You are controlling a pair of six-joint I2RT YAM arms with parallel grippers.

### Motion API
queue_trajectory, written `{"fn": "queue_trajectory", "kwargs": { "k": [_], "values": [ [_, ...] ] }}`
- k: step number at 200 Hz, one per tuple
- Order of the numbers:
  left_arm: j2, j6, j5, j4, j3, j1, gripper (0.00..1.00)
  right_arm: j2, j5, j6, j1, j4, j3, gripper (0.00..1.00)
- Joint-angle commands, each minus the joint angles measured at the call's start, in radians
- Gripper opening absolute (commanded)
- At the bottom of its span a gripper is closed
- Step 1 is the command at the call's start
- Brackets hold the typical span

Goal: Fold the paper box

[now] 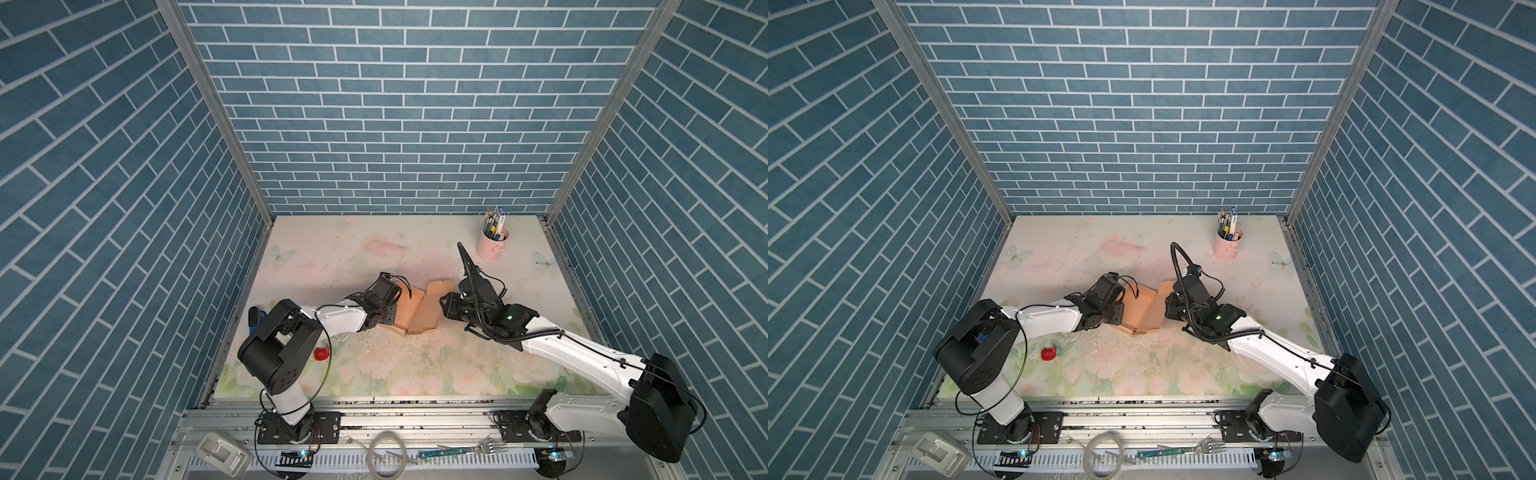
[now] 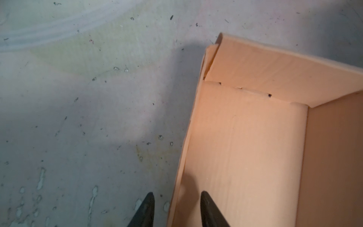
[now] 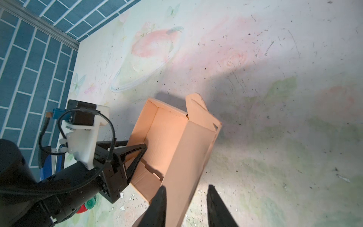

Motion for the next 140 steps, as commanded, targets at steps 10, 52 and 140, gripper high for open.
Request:
{"fn": "queue_trajectory", "kwargs": {
  "k": [10,52,140],
  "values": [
    [-0.036,-0.014,-0.017,-0.002,-0.021,0.006,0.43,0.017,0.074,0.014,0.010,-0.064,0.054,0.26],
    [-0.069,-0.020,-0.009,-0.005,-0.030,0.004,0.54,0.025,0.115,-0.057,0.011,-0.143,0.102,0.07],
    [-0.242,-0.022,0.137,-0.009,-0.031,0.002,0.73,0.106,0.129,-0.451,-0.015,-0.316,0.336,0.00]
  ]
}}
